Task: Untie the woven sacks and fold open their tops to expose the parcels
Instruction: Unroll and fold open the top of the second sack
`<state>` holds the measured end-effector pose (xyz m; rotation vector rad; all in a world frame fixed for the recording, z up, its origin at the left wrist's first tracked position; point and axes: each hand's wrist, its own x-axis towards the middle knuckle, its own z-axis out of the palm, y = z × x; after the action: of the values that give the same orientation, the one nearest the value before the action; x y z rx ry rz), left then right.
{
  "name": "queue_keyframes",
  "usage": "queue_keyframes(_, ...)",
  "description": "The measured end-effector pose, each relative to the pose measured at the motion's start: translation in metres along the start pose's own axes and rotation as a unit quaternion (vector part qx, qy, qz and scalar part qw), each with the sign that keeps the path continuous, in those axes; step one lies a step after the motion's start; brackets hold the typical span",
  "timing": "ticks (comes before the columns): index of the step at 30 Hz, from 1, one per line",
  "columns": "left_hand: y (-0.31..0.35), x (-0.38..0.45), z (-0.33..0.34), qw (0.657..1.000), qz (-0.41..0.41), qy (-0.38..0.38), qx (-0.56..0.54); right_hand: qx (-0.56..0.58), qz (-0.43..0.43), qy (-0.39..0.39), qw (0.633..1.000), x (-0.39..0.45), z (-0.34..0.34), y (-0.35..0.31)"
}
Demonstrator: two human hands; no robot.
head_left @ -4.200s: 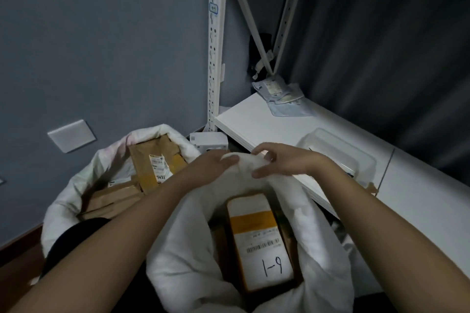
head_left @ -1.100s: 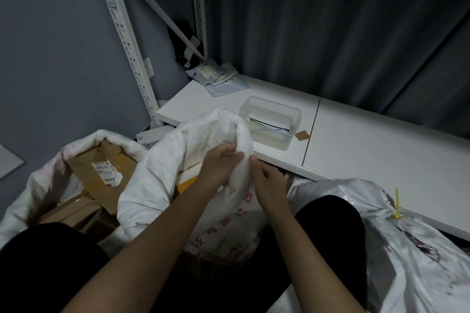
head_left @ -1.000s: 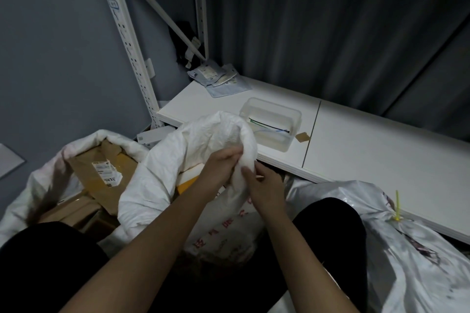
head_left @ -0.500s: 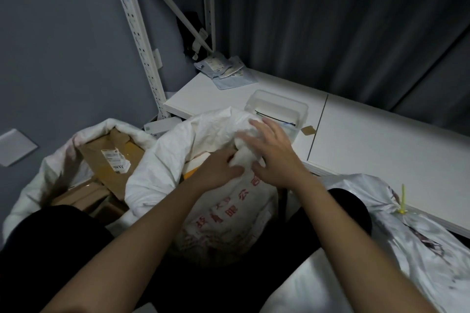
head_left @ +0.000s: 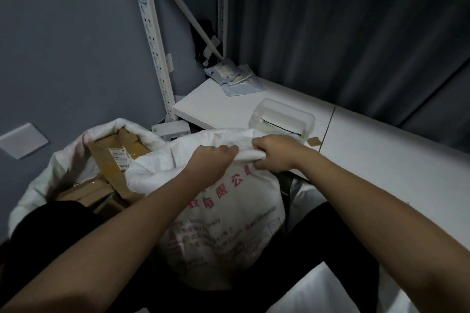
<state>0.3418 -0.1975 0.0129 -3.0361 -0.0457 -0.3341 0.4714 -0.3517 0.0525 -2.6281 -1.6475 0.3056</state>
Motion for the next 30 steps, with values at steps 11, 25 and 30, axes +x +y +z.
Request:
queue_keyframes(11, 0.020, -0.011, 0.008, 0.975, -0.050, -0.132, -0.172, 0.026, -0.030, -0.084, 0.996, -0.011, 0.035, -0.005)
queue_keyframes(25, 0.010, -0.054, 0.019, 0.958, -0.035, -0.203, -0.201, -0.036, -0.004, -0.067, 0.997, -0.029, 0.064, -0.033)
queue_keyframes(30, 0.005, -0.067, 0.016, 0.966, -0.078, -0.062, -0.238, 0.142, -0.043, -0.029, 0.988, -0.018, 0.067, -0.040)
